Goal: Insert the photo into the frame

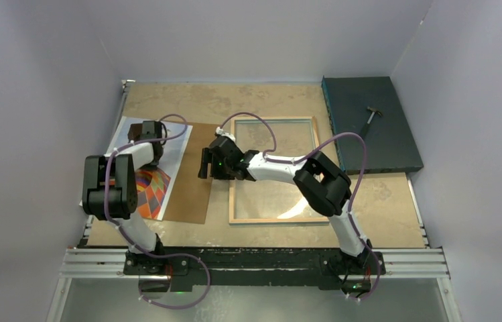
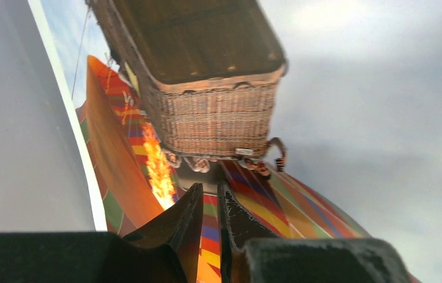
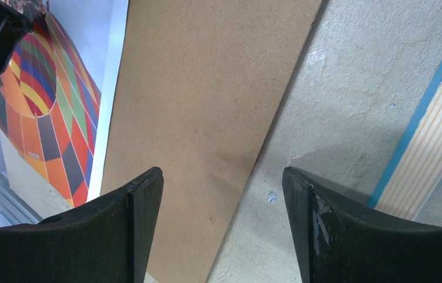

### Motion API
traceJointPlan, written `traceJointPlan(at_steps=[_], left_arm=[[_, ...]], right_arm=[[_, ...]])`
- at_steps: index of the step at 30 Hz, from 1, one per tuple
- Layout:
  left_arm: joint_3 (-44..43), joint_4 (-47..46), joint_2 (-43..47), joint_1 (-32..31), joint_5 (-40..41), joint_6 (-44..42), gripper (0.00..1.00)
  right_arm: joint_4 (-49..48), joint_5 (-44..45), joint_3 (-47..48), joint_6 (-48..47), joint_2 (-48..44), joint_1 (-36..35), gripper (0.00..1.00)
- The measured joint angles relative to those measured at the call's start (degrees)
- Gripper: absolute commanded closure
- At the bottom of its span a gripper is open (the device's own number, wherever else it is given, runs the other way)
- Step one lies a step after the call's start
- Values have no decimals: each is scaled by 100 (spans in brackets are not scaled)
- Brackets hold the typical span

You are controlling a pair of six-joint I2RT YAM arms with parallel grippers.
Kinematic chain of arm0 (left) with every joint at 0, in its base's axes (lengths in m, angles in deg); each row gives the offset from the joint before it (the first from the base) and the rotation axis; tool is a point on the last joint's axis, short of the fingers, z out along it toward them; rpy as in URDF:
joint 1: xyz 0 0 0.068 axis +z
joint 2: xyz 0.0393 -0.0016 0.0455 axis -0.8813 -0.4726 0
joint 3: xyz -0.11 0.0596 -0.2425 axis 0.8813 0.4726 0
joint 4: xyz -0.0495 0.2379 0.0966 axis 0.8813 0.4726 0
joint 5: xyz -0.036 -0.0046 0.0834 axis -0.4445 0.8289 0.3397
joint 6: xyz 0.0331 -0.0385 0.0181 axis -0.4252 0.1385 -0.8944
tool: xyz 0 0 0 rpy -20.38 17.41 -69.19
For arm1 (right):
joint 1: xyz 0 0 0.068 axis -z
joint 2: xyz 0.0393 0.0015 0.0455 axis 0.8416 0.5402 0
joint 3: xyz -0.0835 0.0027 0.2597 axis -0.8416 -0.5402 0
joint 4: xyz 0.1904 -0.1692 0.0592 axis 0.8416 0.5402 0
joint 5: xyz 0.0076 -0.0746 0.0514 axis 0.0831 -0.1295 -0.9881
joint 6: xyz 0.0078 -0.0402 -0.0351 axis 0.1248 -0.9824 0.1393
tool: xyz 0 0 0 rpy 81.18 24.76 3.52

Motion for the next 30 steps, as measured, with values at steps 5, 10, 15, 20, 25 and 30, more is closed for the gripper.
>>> traceJointPlan(at_steps=[5, 10, 15, 20, 25, 30], left_arm=[[22, 109, 35, -295, -201, 229, 89], [-116, 483, 153, -535, -660, 413, 83], [-772, 1392, 262, -527, -992, 245, 67], [-1965, 1126, 258, 138, -136, -396, 56], [-1945, -146, 0, 570, 1091, -1169, 39], [-1753, -743, -656, 614, 1611, -1467, 47]], right_arm=[[-33, -50, -17, 39, 0, 7, 23], [-46, -55, -24, 63, 0, 4, 24], [-184, -50, -94, 83, 0, 4, 24], [-452, -7, -282, 85, -72, 4, 24], [-678, 11, -623, 83, -258, 4, 25], [-741, 4, -905, 81, -444, 4, 25]])
